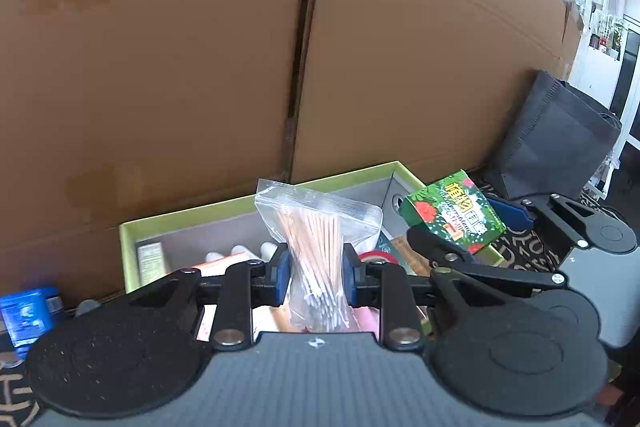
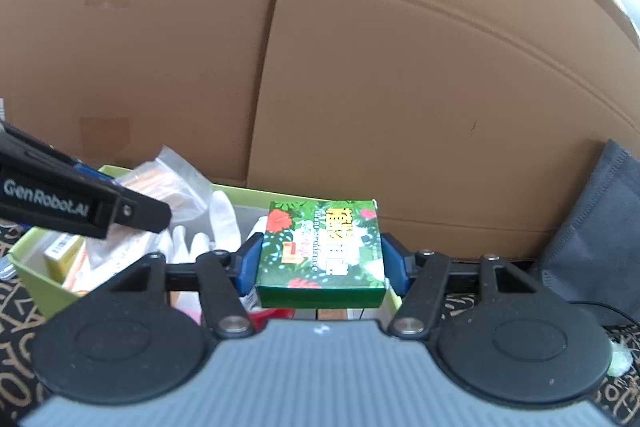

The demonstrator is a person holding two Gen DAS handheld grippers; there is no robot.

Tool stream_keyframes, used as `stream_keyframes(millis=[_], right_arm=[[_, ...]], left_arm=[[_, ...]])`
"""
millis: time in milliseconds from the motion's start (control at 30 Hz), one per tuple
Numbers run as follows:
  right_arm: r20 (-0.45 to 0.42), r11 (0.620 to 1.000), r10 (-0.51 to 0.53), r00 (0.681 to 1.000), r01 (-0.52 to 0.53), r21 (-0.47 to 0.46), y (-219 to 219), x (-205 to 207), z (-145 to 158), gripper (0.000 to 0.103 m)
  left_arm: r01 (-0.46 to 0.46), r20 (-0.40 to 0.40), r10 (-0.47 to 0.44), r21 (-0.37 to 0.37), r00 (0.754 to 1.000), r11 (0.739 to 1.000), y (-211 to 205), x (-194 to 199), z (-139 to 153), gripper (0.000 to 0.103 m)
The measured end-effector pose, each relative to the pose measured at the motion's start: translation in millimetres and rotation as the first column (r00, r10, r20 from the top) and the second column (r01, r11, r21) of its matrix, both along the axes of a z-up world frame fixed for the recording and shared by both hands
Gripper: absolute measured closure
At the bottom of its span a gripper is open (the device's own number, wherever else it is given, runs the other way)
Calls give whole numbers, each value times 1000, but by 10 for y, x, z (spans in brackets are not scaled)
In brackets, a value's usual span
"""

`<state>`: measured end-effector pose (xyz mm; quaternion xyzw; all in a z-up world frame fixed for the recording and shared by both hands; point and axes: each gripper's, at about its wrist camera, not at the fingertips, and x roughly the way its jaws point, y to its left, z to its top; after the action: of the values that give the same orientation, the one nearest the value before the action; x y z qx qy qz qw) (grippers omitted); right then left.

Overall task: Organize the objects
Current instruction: 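Open both tools in the shoebox and withdraw toward the pile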

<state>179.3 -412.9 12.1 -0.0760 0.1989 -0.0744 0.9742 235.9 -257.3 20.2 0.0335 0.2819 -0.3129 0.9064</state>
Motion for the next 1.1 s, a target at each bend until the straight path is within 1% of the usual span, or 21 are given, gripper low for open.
stream_keyframes(millis=[67, 100, 167, 200, 233, 267, 333, 367, 433, 533, 633, 700, 800, 933, 1000, 1100], right_arm=[[1, 1000, -8, 1000, 8, 5, -44, 70, -45, 42], [1, 1000, -11, 1000, 11, 11, -65, 95, -73, 42], [-3, 1000, -15, 1000, 15, 24, -100, 130, -146, 42], [-16, 1000, -12, 1000, 12, 23, -109, 151, -195, 38], [-35, 1000, -1, 999, 2, 14, -115, 168, -249, 27], [-50, 1000, 4, 999, -3, 3, -116, 168, -285, 24], [-17, 1000, -8, 1000, 8, -26, -108, 85, -311, 3], [14, 999, -24, 1000, 24, -27, -114, 23, -303, 0], [55, 999, -39, 998, 39, -7, -133, -84, -258, 0], [79, 999, -42, 996, 40, 25, -155, -234, -194, 0], [91, 999, -40, 995, 38, 22, -66, -383, -144, 0], [103, 1000, -23, 994, 21, 21, 59, -491, -102, 0], [108, 1000, -2, 994, -1, 21, 181, -643, -82, 0], [100, 999, 34, 994, -37, 31, 298, -727, -50, 0], [89, 997, 54, 995, -58, 42, 419, -784, -63, 0], [73, 993, 99, 992, -103, 65, 593, -920, -115, 0]], left_arm=[[-5, 0, 5, -3, 1000, 1000, -24, 43, -51, 76], [-13, 4, 13, -6, 1000, 1000, -22, 57, -79, 73], [-20, 0, 20, -18, 1000, 1000, -5, 103, -145, 50], [-24, -10, 24, -26, 1000, 999, 15, 119, -177, 23], [-38, -14, 37, -35, 999, 999, 50, 117, -205, 12], [-59, -3, 59, -49, 998, 997, 99, 96, -226, 12], [-67, 24, 69, -67, 997, 995, 197, 49, -240, 11], [-65, 30, 67, -65, 997, 996, 234, 20, -239, 11], [-76, 39, 78, -53, 996, 996, 287, -36, -222, 11], [-92, 55, 95, -44, 994, 995, 328, -129, -151, 11], [-113, 64, 115, -31, 991, 993, 407, -247, -115, 11], [-133, 76, 132, 0, 988, 991, 473, -350, -108, 10], [-166, 102, 164, 13, 981, 986, 648, -514, -106, 10], [-212, 65, 212, -3, 975, 977, 935, -644, -139, 10], [-232, 63, 231, 11, 971, 973, 1109, -745, -173, 10], [-281, 87, 276, 45, 957, 959, 1394, -910, -293, 10]])
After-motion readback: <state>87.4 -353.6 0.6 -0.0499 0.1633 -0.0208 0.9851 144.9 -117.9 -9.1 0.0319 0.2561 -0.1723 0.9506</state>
